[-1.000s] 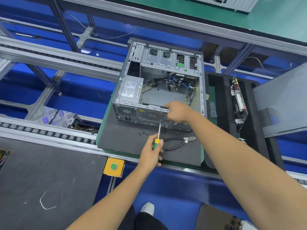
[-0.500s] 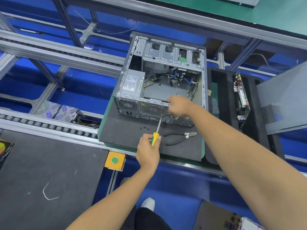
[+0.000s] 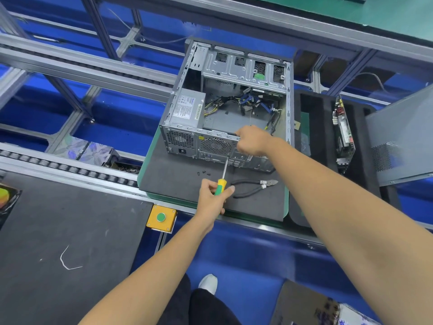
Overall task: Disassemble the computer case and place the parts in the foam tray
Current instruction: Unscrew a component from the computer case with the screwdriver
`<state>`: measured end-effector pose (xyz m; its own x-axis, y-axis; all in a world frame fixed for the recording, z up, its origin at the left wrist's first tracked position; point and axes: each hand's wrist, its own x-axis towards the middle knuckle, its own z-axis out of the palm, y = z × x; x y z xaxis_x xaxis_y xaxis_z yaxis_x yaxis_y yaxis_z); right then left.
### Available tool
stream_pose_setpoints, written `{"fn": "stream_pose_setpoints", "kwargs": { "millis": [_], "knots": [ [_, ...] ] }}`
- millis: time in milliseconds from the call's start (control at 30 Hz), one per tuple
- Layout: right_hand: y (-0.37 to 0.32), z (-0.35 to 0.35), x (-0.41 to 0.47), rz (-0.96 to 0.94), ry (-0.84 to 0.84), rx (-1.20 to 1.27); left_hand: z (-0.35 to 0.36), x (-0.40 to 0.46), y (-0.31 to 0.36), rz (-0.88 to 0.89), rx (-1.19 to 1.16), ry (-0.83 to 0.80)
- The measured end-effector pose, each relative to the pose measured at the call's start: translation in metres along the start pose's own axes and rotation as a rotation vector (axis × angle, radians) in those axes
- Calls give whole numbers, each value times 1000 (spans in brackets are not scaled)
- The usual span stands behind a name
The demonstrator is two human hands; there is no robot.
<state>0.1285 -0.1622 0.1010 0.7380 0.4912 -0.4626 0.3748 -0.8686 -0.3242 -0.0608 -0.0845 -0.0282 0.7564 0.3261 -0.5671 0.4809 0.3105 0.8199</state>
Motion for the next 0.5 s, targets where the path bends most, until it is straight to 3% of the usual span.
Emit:
{"fn": "stream_pose_setpoints", "kwargs": {
  "millis": [100,500],
  "knots": [
    [0,0,1,0,-8,6,1,1,-2,47,-53,61],
    [0,0,6,45,-48,45,-7,2,4,-104,-60,-78]
  ]
}}
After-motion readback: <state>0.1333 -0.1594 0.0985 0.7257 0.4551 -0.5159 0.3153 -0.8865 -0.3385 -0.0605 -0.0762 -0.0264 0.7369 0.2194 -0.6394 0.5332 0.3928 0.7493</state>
